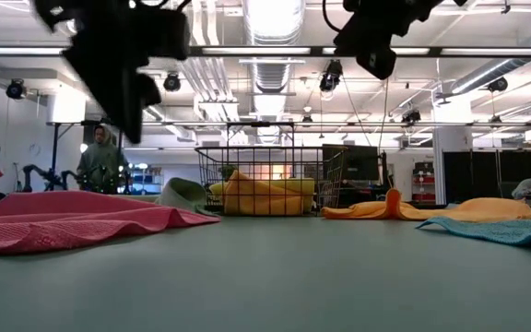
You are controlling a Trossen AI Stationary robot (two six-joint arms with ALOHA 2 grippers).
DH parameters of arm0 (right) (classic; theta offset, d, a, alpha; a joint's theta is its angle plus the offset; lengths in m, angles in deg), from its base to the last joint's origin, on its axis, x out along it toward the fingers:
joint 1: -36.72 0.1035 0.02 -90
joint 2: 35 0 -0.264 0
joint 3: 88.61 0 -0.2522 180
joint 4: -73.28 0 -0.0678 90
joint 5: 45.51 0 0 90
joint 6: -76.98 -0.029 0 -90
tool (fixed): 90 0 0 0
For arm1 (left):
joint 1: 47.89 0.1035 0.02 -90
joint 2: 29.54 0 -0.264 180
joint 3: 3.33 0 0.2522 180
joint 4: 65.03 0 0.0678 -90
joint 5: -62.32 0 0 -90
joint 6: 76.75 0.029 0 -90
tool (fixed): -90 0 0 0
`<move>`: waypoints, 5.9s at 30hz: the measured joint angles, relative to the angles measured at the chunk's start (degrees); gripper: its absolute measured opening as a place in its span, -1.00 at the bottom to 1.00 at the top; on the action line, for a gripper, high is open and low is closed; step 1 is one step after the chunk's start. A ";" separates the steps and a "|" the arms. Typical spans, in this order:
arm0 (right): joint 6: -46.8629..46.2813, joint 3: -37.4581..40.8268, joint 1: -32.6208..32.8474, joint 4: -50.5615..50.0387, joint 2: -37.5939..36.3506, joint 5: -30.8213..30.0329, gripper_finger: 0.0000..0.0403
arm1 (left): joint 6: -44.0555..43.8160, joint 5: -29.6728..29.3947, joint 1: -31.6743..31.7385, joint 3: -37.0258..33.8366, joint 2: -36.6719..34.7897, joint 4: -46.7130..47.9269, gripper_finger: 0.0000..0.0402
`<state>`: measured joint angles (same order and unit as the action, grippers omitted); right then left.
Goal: Fold microfiber towels
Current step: Fold the pink microfiber towel
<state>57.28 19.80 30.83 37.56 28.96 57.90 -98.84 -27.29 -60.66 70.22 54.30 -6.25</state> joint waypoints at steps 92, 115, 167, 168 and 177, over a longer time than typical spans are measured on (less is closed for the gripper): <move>31.27 0.14 6.22 -11.64 4.54 9.56 -0.19 | -33.19 -5.56 -26.53 21.37 22.69 -8.48 -0.18; 40.11 0.20 13.80 -6.02 20.33 9.16 -0.25 | -45.27 -5.33 -29.32 23.10 30.13 0.57 -0.18; 41.99 0.09 16.04 9.76 39.26 3.99 -0.86 | -44.95 -6.34 -28.05 17.55 29.69 -6.19 -0.99; 41.61 0.09 16.04 9.72 39.28 4.09 -0.91 | -44.65 -6.27 -28.05 17.52 29.58 -6.30 -0.99; 38.56 0.13 16.04 9.77 39.32 4.04 -0.94 | -42.10 -5.42 -27.79 17.43 27.94 -7.81 -0.76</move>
<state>95.84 19.93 46.88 47.33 68.28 61.94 -140.93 -32.71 -88.45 87.66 82.25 -14.06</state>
